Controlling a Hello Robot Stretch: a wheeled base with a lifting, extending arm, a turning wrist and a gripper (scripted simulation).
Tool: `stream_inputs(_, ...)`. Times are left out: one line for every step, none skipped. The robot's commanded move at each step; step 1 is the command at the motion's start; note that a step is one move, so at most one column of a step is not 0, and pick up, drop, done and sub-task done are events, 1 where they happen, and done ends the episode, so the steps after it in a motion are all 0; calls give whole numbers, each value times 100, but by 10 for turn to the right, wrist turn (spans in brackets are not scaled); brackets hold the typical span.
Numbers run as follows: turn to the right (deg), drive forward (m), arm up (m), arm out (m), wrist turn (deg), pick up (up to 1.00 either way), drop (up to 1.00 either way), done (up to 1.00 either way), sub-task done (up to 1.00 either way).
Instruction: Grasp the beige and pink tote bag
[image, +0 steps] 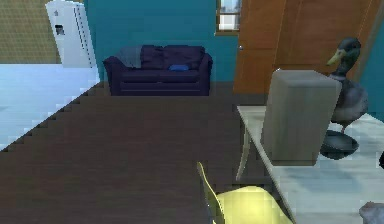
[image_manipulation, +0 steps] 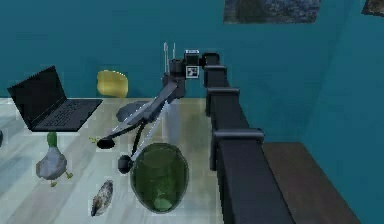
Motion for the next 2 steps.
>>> stream_inputs(0,0,0,0,450,0,0,0,0)
stream_inputs(0,0,0,0,450,0,0,0,0)
